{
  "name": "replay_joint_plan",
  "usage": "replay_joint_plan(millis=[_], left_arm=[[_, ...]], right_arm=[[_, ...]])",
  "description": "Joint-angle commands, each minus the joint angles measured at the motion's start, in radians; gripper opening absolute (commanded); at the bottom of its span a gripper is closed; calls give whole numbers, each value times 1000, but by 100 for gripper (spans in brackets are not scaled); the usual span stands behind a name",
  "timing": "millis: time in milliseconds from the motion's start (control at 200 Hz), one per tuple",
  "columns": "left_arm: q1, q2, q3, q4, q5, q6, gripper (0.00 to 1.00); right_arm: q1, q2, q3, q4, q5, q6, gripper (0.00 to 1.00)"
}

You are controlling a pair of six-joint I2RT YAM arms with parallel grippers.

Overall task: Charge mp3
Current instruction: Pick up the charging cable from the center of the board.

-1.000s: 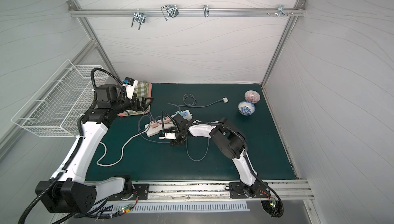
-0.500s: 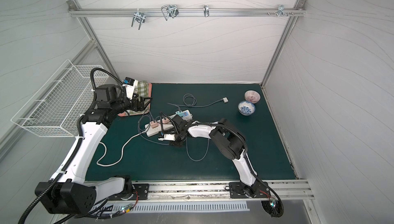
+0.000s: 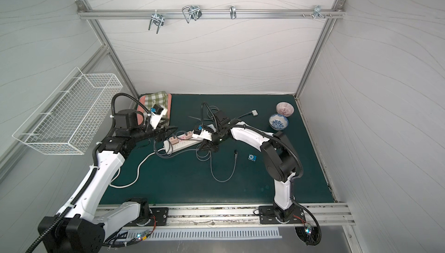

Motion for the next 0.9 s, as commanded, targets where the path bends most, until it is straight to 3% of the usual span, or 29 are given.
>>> replay_joint_plan(millis=[0, 135, 315, 665, 895], left_arm=[[-130, -49, -73, 2, -25, 182, 57], [-207, -75, -167, 111, -34, 170, 57], [-293, 20, -168, 131, -48, 192, 52], [-353, 113, -171, 207, -50, 181, 51], [-364, 128, -181, 261, -53, 168, 38]], right_arm=[[-15, -40, 6, -115, -120, -13, 0], [-46, -58, 21, -160, -139, -17, 0], [-88, -83, 37, -199, -162, -29, 0], [-90, -107, 54, -260, -168, -56, 0], [-90, -112, 53, -275, -183, -65, 0]])
